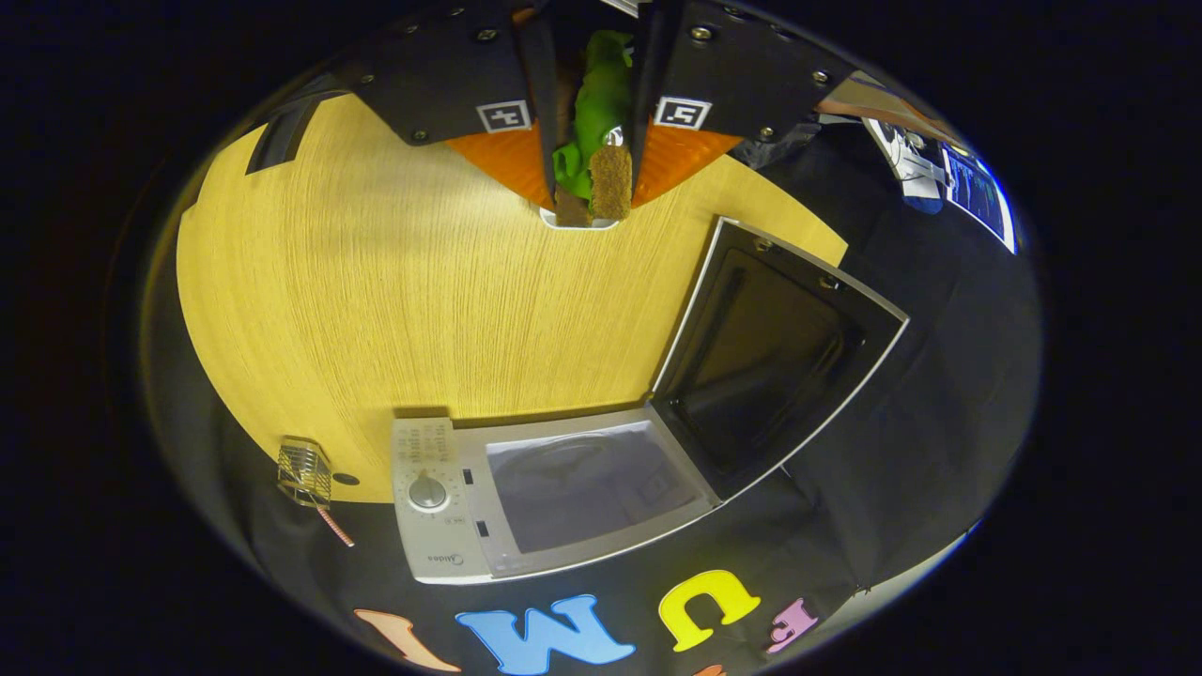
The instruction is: Open the microwave, put the food inside, and close the microwave door.
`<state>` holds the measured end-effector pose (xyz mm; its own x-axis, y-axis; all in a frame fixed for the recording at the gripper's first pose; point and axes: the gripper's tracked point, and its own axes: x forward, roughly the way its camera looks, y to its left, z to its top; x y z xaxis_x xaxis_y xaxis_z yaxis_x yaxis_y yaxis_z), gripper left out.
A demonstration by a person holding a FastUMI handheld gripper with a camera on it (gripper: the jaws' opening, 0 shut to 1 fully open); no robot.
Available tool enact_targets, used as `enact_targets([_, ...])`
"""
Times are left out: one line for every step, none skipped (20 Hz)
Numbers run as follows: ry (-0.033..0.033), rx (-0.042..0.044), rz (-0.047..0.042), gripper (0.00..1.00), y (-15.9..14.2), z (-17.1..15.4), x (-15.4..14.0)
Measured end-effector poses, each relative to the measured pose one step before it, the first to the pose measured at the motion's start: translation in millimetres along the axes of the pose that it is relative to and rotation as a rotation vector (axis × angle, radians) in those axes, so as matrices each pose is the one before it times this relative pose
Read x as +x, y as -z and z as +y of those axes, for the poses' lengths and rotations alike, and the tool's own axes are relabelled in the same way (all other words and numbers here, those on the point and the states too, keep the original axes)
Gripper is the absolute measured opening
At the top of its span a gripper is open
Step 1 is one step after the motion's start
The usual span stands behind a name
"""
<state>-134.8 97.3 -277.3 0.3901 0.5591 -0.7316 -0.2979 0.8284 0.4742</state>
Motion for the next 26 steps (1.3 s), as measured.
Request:
enact_targets([-0.00663, -0.00105, -0.00962, 0.33, -5.57, 2.76, -3.63])
enact_targets([-0.00412, 0.00285, -0.01209, 0.33, -7.50, 1.75, -2.80])
enact_targets([-0.01042, 0.00169, -0.00996, 0.33, -6.25, 3.77, -3.30])
enact_targets([-0.01224, 0.00539, -0.01451, 0.33, -8.68, 3.35, -2.17])
enact_targets([-0.01288, 0.00607, -0.01421, 0.33, -9.15, 3.23, -2.29])
enact_targets([-0.01383, 0.00826, -0.01384, 0.34, -9.65, 3.50, -1.79])
enact_targets([-0.01512, 0.01031, -0.01399, 0.34, -8.71, 4.11, -1.07])
enact_targets([-0.01485, 0.01319, -0.01571, 0.34, -10.26, 3.17, -0.65])
enact_targets([-0.01488, 0.01645, -0.01533, 0.33, -10.65, 2.96, 0.76])
enact_targets([-0.01645, 0.01941, -0.01739, 0.33, -10.91, 3.03, 0.75])
enact_targets([-0.01577, 0.02210, -0.01905, 0.33, -10.52, 3.60, 1.09])
enact_targets([-0.01365, 0.02109, -0.02087, 0.33, -11.59, 2.66, 2.31])
enact_targets([-0.01187, 0.02075, -0.01906, 0.33, -9.93, 1.96, 2.63])
enact_targets([-0.01107, 0.02229, -0.02071, 0.33, -10.81, 2.07, 3.99])
enact_targets([-0.01072, 0.02331, -0.01771, 0.33, -9.28, 2.18, 4.07])
enact_targets([-0.00960, 0.02373, -0.01855, 0.33, -9.44, 1.65, 5.12])
enact_targets([-0.00736, 0.02291, -0.01975, 0.33, -9.71, 0.99, 4.74])
enact_targets([-0.00529, 0.02595, -0.01721, 0.33, -7.85, 0.23, 5.93])
enact_targets([-0.00455, 0.02608, -0.01694, 0.33, -6.77, 0.33, 6.11])
enact_targets([-0.00313, 0.02185, -0.01501, 0.33, -5.81, 0.75, 8.37])
enact_targets([0.00008, 0.01953, -0.01285, 0.33, -3.98, 1.00, 6.65])
enact_targets([0.00090, 0.01694, -0.01546, 0.33, -5.42, -0.48, 7.72])
enact_targets([0.00018, 0.02082, -0.01947, 0.33, -4.54, 0.39, 7.82])
enact_targets([-0.00333, 0.02706, -0.01571, 0.33, -4.41, 0.42, 5.83])
enact_targets([-0.00663, 0.03195, -0.01584, 0.33, -2.46, 2.20, 6.12])
enact_targets([-0.00416, 0.02980, -0.01180, 0.33, -0.92, 0.83, 8.48])
